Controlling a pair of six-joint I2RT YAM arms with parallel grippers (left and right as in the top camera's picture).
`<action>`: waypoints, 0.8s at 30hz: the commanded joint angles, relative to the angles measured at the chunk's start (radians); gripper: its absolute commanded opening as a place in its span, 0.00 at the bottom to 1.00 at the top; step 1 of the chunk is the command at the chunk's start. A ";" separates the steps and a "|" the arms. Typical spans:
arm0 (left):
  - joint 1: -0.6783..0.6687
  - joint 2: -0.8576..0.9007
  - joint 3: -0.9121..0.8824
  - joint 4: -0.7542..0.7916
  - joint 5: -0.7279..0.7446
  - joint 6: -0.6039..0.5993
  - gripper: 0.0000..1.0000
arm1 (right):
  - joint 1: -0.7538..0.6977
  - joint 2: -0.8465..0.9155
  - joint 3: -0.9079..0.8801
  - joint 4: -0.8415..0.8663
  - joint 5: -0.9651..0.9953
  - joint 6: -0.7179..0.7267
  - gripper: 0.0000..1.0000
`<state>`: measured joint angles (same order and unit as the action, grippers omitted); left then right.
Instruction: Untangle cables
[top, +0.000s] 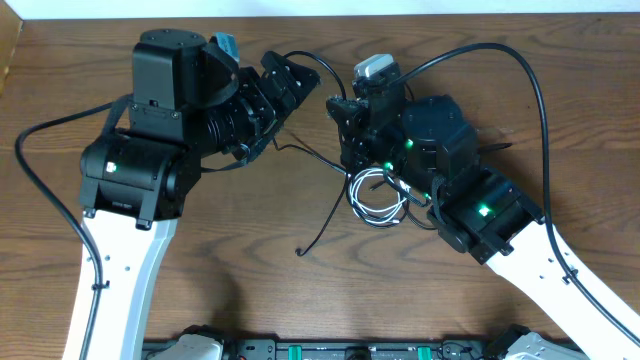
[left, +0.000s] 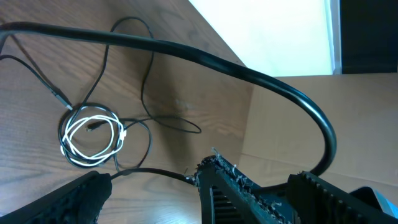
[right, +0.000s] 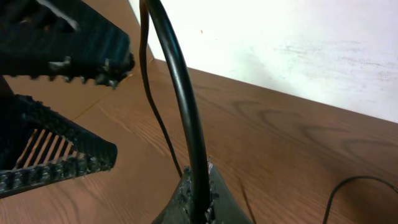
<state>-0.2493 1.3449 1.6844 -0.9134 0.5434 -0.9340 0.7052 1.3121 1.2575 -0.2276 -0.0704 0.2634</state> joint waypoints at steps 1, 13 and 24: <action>0.004 0.005 0.015 -0.002 -0.005 0.020 0.95 | 0.003 -0.014 0.018 0.000 0.012 0.013 0.01; 0.004 0.008 0.014 -0.029 -0.002 0.021 0.95 | 0.003 -0.014 0.018 0.000 0.012 0.014 0.01; 0.004 0.010 0.006 -0.029 -0.006 0.021 0.95 | 0.003 -0.014 0.018 0.000 0.011 0.028 0.01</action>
<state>-0.2497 1.3476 1.6844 -0.9390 0.5438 -0.9340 0.7052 1.3121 1.2575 -0.2276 -0.0704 0.2779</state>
